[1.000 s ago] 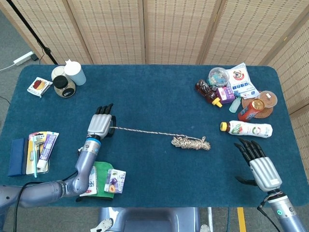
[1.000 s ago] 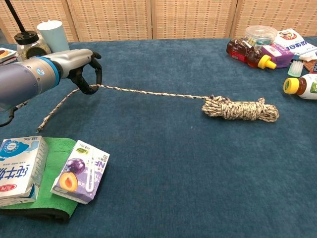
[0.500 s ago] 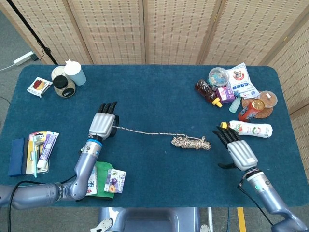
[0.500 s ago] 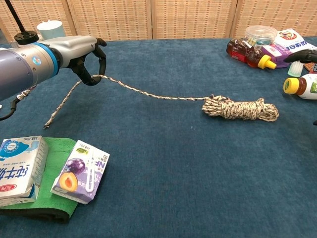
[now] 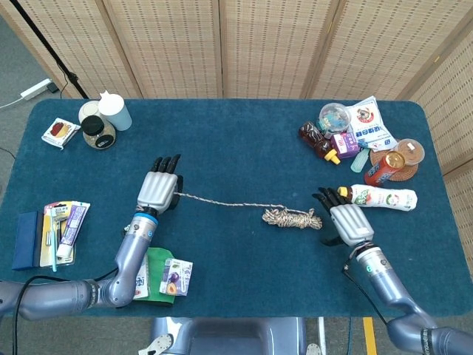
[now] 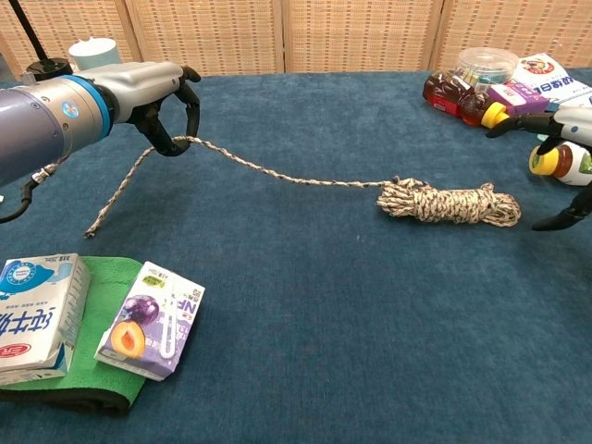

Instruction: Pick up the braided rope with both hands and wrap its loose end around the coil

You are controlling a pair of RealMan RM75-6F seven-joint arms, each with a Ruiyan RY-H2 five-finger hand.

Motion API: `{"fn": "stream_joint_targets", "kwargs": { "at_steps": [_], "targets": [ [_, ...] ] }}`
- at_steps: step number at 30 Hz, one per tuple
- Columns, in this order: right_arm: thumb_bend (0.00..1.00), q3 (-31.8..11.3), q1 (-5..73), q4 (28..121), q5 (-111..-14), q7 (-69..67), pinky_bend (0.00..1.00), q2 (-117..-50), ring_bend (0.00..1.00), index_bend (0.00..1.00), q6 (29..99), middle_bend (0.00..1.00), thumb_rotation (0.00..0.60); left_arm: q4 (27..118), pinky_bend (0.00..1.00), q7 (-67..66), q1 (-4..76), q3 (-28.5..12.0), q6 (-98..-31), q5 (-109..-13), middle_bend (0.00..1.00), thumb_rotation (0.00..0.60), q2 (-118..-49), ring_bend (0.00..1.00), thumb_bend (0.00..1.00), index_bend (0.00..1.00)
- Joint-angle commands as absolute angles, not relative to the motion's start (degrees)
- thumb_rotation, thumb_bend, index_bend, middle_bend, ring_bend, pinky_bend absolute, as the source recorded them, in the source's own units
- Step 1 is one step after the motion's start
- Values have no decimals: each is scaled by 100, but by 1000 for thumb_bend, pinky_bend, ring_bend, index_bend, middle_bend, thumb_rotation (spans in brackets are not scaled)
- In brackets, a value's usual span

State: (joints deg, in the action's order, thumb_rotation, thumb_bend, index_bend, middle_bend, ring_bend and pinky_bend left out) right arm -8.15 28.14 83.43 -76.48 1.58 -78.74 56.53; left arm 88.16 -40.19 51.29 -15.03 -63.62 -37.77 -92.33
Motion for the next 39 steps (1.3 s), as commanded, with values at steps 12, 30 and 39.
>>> {"fn": "stream_joint_targets", "kwargs": {
  "at_steps": [12, 30, 39],
  "targets": [
    [174, -956, 3181, 8219, -6829, 942, 282, -8588, 24, 175, 5350, 122, 600, 8821, 0, -3997, 5157, -1493, -6362, -3728, 0, 600, -9195, 0, 404, 572],
    [319, -1103, 3393, 7937, -6277, 1372, 342, -8921, 122, 299, 5350, 230, 600, 8800, 0, -3976, 5197, -1488, -6376, -3697, 0, 600, -9204, 0, 403, 572],
    [502, -1083, 3447, 7786, -6244, 1392, 516, -9041, 260, 424, 5371, 378, 600, 8822, 0, -3961, 5203, -1512, -6366, -3639, 0, 600, -9150, 0, 404, 572]
  ]
}}
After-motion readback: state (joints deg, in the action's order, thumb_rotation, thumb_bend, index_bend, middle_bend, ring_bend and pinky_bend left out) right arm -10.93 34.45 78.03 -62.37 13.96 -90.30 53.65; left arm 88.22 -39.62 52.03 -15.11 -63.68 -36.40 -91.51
